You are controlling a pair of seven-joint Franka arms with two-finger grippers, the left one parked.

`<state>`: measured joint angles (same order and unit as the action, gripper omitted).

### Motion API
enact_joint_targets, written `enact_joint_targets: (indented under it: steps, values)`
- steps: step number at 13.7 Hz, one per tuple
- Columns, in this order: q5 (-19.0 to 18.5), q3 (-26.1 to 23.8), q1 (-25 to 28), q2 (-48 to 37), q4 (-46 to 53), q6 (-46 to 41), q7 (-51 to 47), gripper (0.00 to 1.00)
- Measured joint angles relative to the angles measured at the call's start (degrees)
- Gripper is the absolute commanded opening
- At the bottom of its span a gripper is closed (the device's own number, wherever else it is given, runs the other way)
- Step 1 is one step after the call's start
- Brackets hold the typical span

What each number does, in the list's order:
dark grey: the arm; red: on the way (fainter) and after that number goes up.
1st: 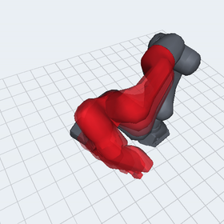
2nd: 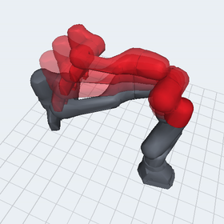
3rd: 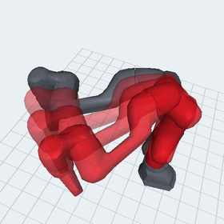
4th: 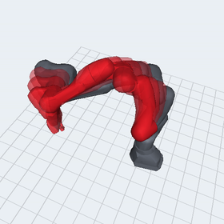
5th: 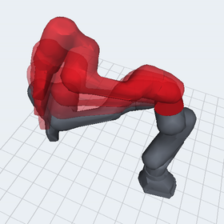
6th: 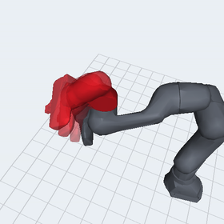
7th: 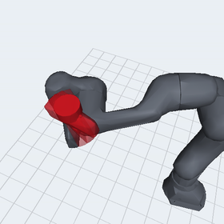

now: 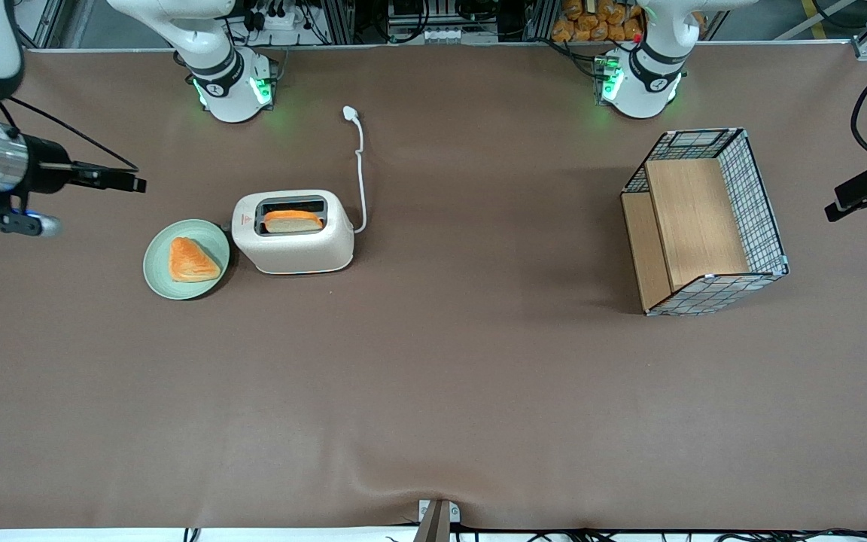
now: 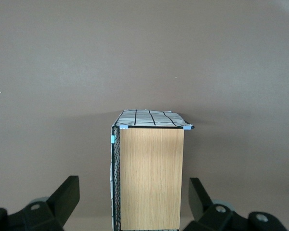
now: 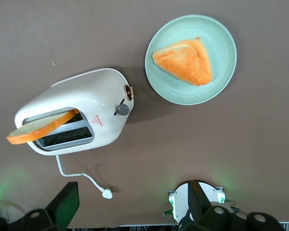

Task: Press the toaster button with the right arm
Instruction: 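Move the right gripper toward the toaster's side lever beside the plate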

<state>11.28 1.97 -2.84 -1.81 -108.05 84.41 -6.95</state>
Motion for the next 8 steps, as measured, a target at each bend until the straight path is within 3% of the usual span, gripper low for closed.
enact_joint_targets:
  steps: [3,5,6,8]
  values:
    - [0.5,0.0,0.1,2.4,-1.2,0.6,0.6,1.00]
    - [1.5,-0.1,0.1,4.2,-1.2,0.7,0.8,0.85]
    - [2.0,-0.1,0.2,4.9,-1.2,0.7,0.8,0.67]
    - [2.3,-0.1,0.7,5.8,-1.2,1.1,0.8,0.17]
